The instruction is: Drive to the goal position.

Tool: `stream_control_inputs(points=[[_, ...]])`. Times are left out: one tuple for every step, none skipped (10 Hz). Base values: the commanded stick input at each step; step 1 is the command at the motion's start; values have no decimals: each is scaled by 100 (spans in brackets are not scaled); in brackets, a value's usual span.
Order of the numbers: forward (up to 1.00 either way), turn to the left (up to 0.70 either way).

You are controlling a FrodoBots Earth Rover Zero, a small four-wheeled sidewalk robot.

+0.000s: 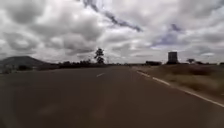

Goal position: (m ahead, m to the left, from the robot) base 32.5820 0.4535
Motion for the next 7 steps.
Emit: stream_control_inputs(points=[[85, -3], [85, -16], [85, -30], [85, -33], [85, -33], [85, -31], [85, -16]])
